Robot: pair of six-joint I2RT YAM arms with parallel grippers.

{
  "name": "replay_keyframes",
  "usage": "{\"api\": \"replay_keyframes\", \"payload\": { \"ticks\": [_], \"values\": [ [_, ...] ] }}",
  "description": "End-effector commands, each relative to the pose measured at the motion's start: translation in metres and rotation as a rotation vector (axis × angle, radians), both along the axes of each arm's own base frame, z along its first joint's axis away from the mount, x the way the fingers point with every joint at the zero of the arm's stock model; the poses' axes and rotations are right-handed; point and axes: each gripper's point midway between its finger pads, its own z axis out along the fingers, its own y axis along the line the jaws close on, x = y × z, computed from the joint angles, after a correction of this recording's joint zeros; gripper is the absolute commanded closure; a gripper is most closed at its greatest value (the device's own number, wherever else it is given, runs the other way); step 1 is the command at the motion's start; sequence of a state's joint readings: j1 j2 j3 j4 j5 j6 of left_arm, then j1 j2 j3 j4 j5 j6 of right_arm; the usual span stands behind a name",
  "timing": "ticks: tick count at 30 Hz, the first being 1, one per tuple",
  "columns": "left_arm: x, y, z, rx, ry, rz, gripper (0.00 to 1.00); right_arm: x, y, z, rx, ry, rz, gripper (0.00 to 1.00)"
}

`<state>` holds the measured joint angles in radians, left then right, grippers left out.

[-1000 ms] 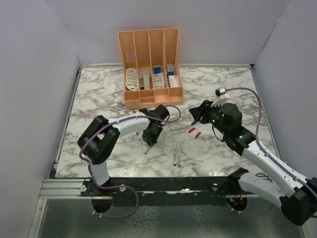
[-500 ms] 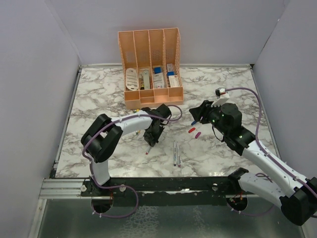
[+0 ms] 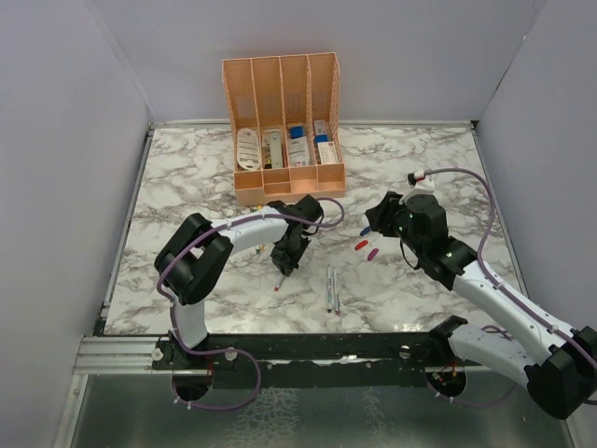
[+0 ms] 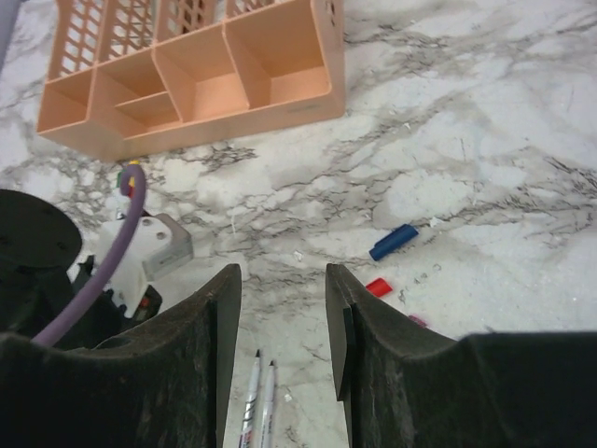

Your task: Insert the pens into the pen caps

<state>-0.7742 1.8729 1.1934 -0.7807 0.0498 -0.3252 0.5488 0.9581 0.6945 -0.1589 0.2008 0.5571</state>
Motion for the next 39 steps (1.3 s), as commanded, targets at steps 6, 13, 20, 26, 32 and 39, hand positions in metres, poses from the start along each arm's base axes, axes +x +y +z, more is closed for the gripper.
{"api": "replay_keyframes", "payload": {
  "ticks": [6,13,20,26,32,39],
  "values": [
    [0.011,-0.022,-0.02,-0.103,-0.075,0.037,1.0,0.003,-0.017,-0.043,-0.088,0.165,-0.124,0.6],
    [0.038,-0.031,0.033,-0.172,-0.228,0.082,1.0,0.001,-0.004,-0.075,-0.12,0.27,-0.059,0.65],
    [0.057,-0.029,0.082,-0.229,-0.388,0.132,1.0,0.006,0.006,-0.088,-0.144,0.308,-0.02,0.65],
    [0.067,-0.018,0.113,-0.283,-0.53,0.196,1.0,0.005,0.015,-0.115,-0.143,0.416,-0.01,0.67],
    [0.069,-0.018,0.135,-0.398,-0.61,0.262,1.0,0.005,0.014,-0.122,-0.145,0.441,-0.036,0.68],
    [0.071,-0.026,0.142,-0.469,-0.627,0.27,1.0,0.001,0.011,-0.137,-0.153,0.513,-0.079,0.69]
  ]
}}
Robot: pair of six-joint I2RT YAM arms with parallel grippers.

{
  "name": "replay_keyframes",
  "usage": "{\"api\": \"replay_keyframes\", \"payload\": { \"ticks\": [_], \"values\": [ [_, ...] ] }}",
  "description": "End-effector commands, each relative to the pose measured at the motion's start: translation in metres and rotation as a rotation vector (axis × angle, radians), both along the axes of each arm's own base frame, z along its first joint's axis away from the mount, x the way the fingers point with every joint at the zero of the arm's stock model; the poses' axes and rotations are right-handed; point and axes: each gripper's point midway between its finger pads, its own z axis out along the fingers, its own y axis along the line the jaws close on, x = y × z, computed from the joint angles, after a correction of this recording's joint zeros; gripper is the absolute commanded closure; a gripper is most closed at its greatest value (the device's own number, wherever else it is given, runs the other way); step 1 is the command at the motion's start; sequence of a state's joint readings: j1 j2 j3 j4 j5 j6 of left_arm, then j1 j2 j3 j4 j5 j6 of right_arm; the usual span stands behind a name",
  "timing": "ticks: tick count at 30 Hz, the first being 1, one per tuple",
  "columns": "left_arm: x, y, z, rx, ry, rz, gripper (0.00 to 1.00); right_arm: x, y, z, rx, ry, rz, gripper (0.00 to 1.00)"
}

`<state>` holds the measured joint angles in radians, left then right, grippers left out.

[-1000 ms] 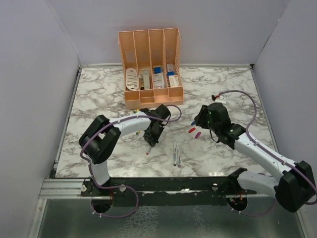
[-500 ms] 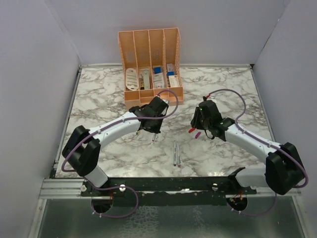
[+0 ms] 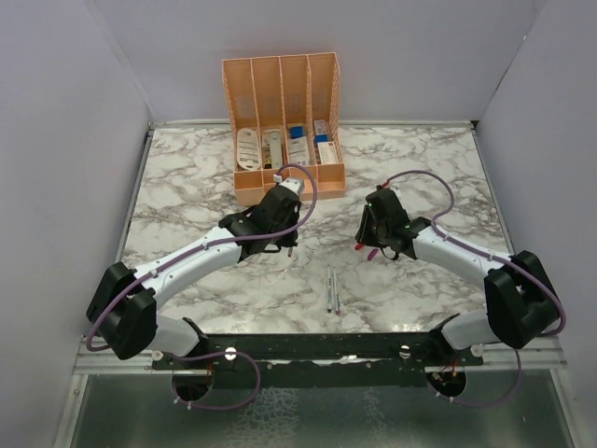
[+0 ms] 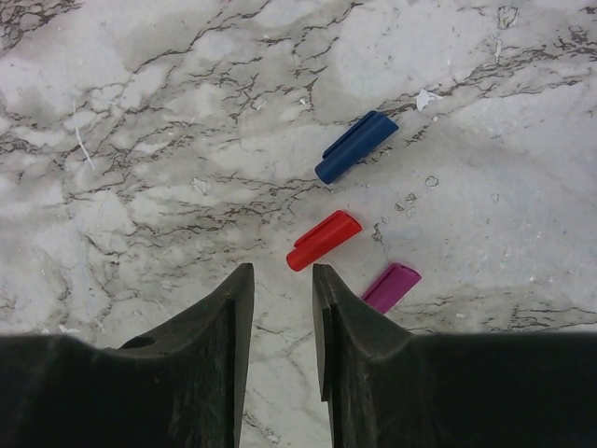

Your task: Insert the pens into the pen caps

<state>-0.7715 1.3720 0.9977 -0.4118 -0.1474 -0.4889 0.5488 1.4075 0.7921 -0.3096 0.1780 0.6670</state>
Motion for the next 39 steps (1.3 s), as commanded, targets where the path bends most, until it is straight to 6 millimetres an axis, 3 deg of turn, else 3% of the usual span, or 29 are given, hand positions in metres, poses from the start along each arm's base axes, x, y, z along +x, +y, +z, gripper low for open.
{"api": "replay_keyframes", "payload": {
  "ticks": [1,27,34,39],
  "values": [
    [0.012,-0.009,0.019,-0.08,-0.067,0.019,1.0,-0.002,0.0,-0.006,0.004,0.051,-0.046,0.69],
    [0.008,-0.018,0.008,-0.102,-0.049,-0.08,1.0,-0.008,-0.008,-0.039,-0.015,0.159,-0.19,0.7],
    [0.006,-0.019,0.003,-0.112,-0.031,-0.093,1.0,0.002,-0.004,-0.034,0.009,0.131,-0.212,0.7],
    [0.006,-0.018,0.0,-0.109,-0.024,-0.097,1.0,0.008,0.002,-0.027,0.046,0.111,-0.217,0.61]
  ]
}}
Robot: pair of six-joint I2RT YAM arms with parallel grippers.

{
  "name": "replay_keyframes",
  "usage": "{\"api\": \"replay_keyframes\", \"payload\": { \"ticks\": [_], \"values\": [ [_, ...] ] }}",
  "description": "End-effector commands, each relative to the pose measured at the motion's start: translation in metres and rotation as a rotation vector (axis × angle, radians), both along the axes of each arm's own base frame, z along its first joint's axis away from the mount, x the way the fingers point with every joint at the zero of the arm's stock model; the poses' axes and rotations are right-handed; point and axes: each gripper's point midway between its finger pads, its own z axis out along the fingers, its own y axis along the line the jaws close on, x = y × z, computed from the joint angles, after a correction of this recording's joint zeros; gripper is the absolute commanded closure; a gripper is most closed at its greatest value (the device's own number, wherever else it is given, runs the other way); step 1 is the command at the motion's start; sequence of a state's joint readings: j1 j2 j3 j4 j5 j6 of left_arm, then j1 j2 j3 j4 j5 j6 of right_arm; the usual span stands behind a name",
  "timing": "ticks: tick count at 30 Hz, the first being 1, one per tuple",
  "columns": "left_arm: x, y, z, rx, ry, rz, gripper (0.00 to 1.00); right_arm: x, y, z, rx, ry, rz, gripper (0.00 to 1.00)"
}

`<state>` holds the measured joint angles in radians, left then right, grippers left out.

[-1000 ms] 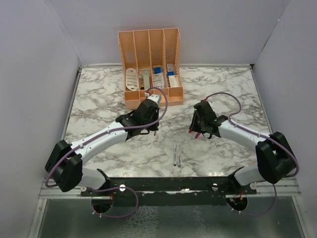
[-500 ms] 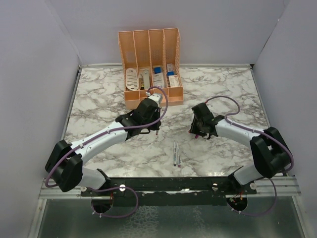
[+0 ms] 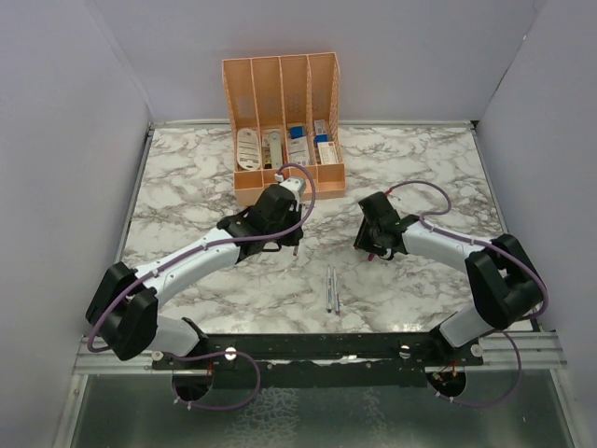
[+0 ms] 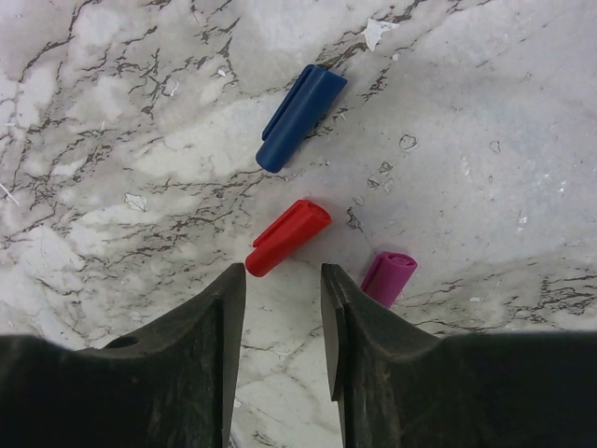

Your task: Insert the pens into the pen caps

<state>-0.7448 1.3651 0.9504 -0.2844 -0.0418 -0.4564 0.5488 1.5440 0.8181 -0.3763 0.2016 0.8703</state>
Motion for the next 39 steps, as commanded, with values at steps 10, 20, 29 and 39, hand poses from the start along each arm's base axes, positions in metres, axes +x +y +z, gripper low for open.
{"api": "replay_keyframes", "payload": {
  "ticks": [10,20,29,39],
  "values": [
    [0.002,-0.003,-0.007,-0.011,0.017,-0.035,1.0,0.022,0.007,0.005,0.021,-0.042,-0.077,0.58],
    [0.004,0.001,-0.01,-0.007,0.023,-0.031,1.0,0.024,-0.002,-0.007,-0.042,0.0,-0.129,0.6],
    [0.008,0.003,-0.012,0.0,0.029,-0.026,1.0,0.016,-0.012,-0.02,-0.112,0.057,-0.145,0.7],
    [0.015,0.007,-0.011,0.015,0.022,-0.012,1.0,-0.008,-0.03,-0.035,-0.221,0.163,-0.083,0.75]
  ]
}}
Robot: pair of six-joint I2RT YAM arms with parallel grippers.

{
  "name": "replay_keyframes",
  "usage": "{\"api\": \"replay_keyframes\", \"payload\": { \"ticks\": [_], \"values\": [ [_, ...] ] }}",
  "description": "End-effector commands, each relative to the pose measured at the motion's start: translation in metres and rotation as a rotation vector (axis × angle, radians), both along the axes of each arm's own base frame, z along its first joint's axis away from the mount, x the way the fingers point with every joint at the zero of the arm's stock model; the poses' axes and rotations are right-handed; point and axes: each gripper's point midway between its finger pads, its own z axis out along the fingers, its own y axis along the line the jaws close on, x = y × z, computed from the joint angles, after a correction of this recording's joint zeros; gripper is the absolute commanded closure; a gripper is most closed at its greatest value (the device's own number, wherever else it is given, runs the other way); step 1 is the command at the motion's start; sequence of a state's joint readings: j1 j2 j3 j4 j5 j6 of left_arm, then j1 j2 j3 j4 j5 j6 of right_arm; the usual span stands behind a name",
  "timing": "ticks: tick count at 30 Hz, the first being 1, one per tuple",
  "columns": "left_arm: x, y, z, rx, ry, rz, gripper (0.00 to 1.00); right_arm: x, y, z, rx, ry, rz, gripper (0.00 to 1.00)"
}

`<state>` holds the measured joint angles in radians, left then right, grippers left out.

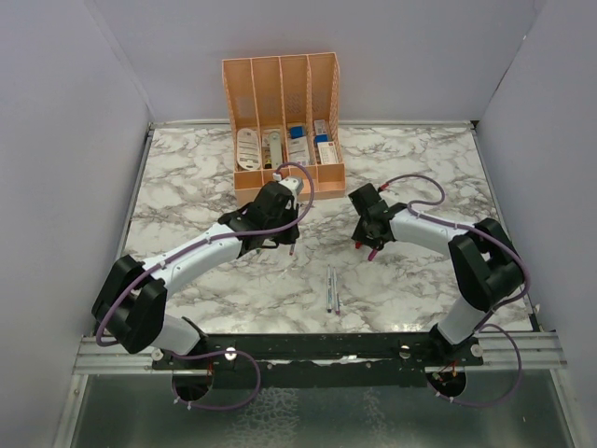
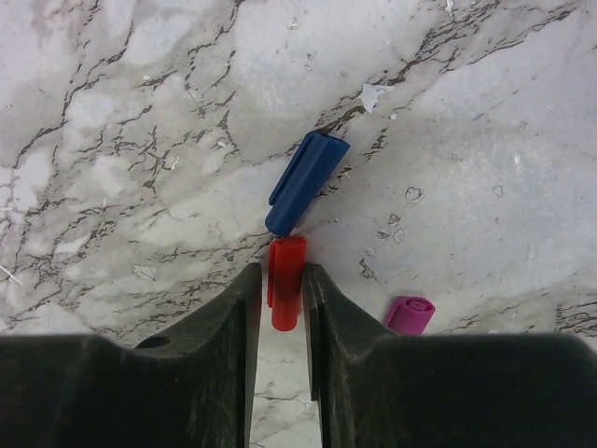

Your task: Insert the pens into the pen caps

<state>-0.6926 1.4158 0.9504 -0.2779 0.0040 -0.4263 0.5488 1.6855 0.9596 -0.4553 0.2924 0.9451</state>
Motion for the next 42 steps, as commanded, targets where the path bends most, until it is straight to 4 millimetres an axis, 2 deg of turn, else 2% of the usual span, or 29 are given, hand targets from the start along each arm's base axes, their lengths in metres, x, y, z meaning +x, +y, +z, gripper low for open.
{"api": "replay_keyframes", "payload": {
  "ticks": [1,9,16,24,26,30,34,42],
  "values": [
    [0.005,-0.001,0.005,-0.007,-0.016,-0.005,1.0,-0.036,-0.03,-0.03,-0.15,0.156,0.032,0.75],
    [0.007,0.002,0.004,-0.012,-0.016,0.017,1.0,-0.054,-0.038,-0.045,-0.197,0.239,0.096,0.76],
    [0.01,0.001,0.004,-0.018,-0.015,0.015,1.0,-0.06,-0.041,-0.055,-0.232,0.293,0.132,0.77],
    [0.01,-0.001,0.002,-0.027,-0.007,0.01,1.0,-0.063,-0.035,-0.059,-0.206,0.307,0.175,0.98],
    [0.009,-0.001,0.001,-0.031,-0.002,0.011,1.0,-0.062,-0.032,-0.055,-0.191,0.288,0.194,0.99],
    [0.007,0.0,-0.001,-0.035,0.007,0.02,1.0,-0.054,-0.023,-0.034,-0.158,0.206,0.225,0.99],
    [0.006,-0.001,0.0,-0.057,0.003,0.027,1.0,-0.037,-0.009,0.004,-0.091,0.079,0.253,0.99],
    [0.006,-0.014,0.014,-0.161,-0.025,0.014,1.0,0.009,0.035,0.12,0.122,-0.355,0.379,0.99]
  ]
}}
